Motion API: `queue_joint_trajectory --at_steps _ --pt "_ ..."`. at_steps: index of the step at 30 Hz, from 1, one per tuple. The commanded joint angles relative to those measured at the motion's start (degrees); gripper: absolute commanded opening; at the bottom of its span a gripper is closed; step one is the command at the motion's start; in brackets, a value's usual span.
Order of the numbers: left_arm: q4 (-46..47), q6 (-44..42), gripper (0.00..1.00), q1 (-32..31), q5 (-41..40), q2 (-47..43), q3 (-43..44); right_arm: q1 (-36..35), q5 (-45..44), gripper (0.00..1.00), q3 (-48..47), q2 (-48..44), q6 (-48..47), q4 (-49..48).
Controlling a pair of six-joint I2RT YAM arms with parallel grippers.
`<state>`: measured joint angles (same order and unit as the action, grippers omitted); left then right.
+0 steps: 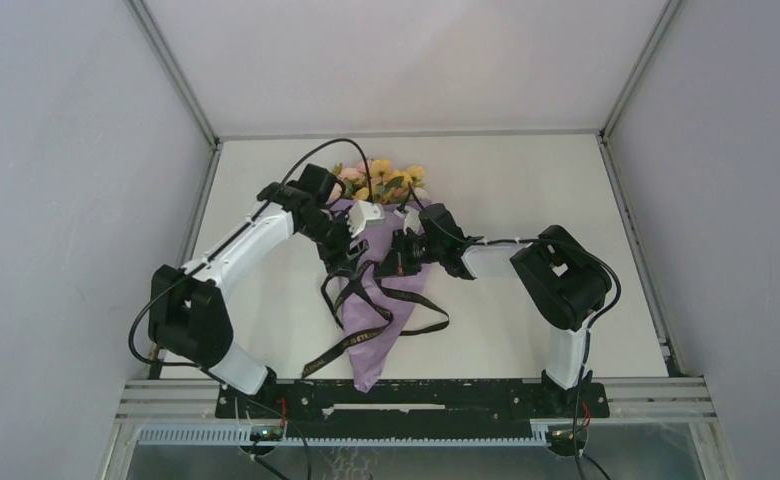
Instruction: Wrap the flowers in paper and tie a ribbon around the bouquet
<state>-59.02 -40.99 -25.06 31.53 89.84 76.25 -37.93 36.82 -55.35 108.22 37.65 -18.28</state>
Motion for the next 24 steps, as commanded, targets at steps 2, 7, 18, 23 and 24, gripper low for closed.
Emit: queue_joint_trajectory --at_steps 2,7,18,23,24 --pt "12.01 -4.04 0.86 0.24 -2.97 -3.79 -9.49 -0.4 1.75 0.0 -1.33 -2.98 -0.09 -1.93" --pt "16.09 -7.9 1.0 -0.71 -1.03 -4.44 -12.76 -0.52 2.18 0.0 -1.34 -3.59 -0.22 -1.23" --pt "23.44 -5.82 0.89 -5.12 -11.76 -0.8 -15.8 -0.68 3.92 0.0 -0.93 -4.93 2.01 -2.75" --pt "20.45 -9.12 0.87 -5.29 -10.93 -0.21 -16.43 0.05 4.74 0.0 0.68 -6.11 3.97 -4.7" --pt "19.68 -10.23 0.89 -5.34 -10.27 -0.22 -16.65 0.04 4.75 0.0 0.77 -6.17 3.96 -4.48"
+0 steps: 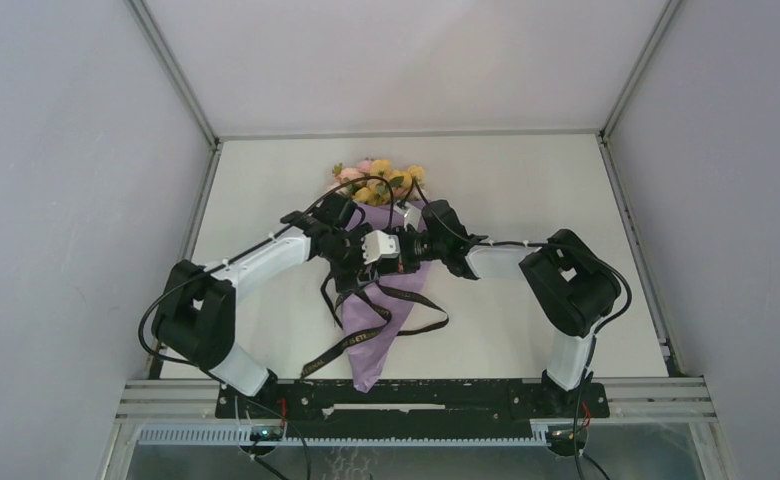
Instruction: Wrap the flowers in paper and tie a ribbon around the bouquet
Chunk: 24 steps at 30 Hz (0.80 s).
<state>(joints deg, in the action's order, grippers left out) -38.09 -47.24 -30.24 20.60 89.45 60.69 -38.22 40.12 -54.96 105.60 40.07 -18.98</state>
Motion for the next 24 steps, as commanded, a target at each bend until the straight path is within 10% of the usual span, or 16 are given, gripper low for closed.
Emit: queue_joint_trajectory --at_steps 1,6,11,24 --pt "-1.91 -5.08 0.9 -0.13 1.58 0.12 -1.27 0.29 1.45 0.0 0.38 -3.54 1.44 -3.7" --pt "-3.32 -6.18 0.72 -0.69 2.38 2.42 -0.18 0.16 1.67 0.0 0.41 -3.11 1.58 -3.96" --pt "-5.0 -6.25 0.04 -0.76 2.76 2.73 0.77 0.12 1.63 0.0 0.4 -3.67 0.21 -2.05" --pt "19.73 9.59 0.0 0.33 -15.22 -9.05 -3.84 -1.55 9.9 0.12 3.43 -5.79 0.31 -0.87"
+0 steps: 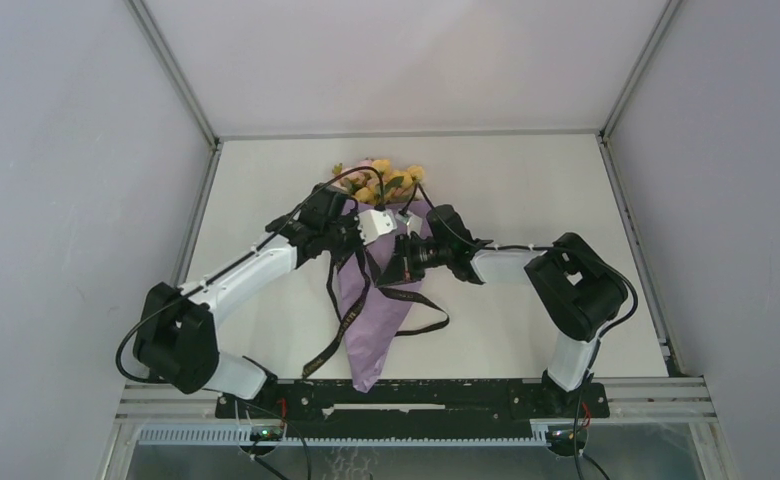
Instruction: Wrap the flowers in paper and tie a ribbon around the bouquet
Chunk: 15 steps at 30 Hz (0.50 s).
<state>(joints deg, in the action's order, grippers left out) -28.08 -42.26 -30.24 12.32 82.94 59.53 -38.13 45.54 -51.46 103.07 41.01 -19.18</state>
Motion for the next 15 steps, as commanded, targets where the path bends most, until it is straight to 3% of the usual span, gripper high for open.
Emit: queue_joint_trajectory --at_steps 1,10,15 --pt "10.44 4.86 0.0 0.3 -6.88 -2.99 -3.32 -2.2 5.02 0.15 -0.06 -3.69 -1.06 -0.08" --pt "19.32 7.85 0.0 0.27 -11.9 -7.61 -8.18 -2.81 8.48 0.28 2.68 -9.63 -2.67 0.17" --pt "21.64 11.32 0.0 0.09 -9.51 -8.19 -8.48 0.41 5.41 0.26 2.68 -8.02 -1.29 -1.45"
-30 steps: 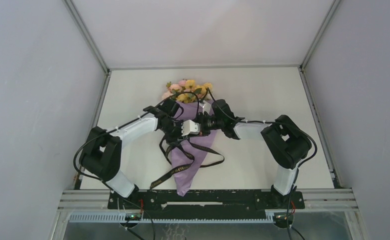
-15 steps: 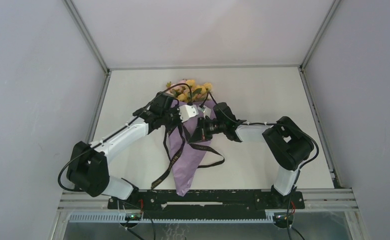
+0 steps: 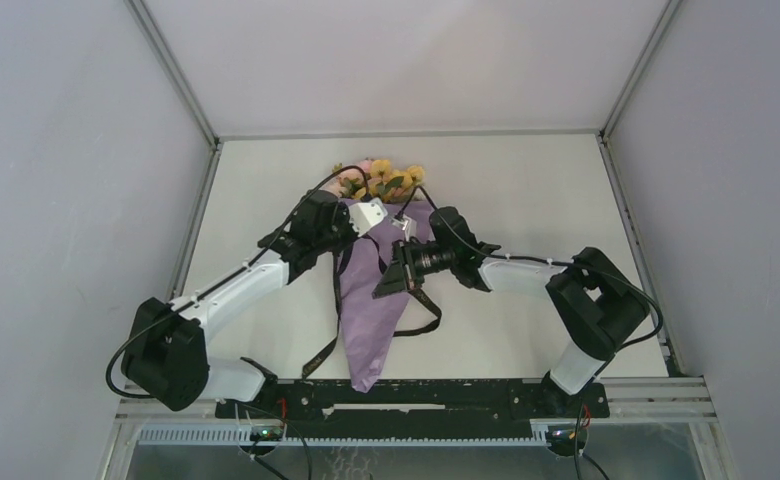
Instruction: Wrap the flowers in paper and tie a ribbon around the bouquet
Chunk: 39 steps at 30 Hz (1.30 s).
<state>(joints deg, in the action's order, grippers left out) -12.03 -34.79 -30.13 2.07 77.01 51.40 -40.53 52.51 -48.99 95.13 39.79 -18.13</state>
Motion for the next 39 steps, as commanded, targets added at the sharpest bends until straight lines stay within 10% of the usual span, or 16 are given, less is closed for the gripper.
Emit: queue_joint_trajectory --at_steps 1,7,15,29,39 --pt "5.66 4.25 0.0 0.01 0.93 -2.04 -0.11 4.05 -3.05 0.26 0.21 0.31 0.96 -3.27" --pt "5.69 4.37 0.0 -0.01 1.06 0.33 0.02 8.02 -3.7 0.25 -0.45 0.48 5.21 -10.93" --pt "5.85 6.11 0.0 -0.01 3.56 -0.53 0.94 9.51 -20.67 0.22 -9.72 2.64 -1.99 6.73" --pt "5.09 5.89 0.0 0.03 3.67 -2.26 -0.09 8.01 -17.4 0.28 -18.25 12.78 -8.9 5.1" --pt "4.83 9.06 0.0 -0.01 4.01 0.45 1.82 1.89 -9.12 0.56 -14.29 16.66 -2.03 -11.81"
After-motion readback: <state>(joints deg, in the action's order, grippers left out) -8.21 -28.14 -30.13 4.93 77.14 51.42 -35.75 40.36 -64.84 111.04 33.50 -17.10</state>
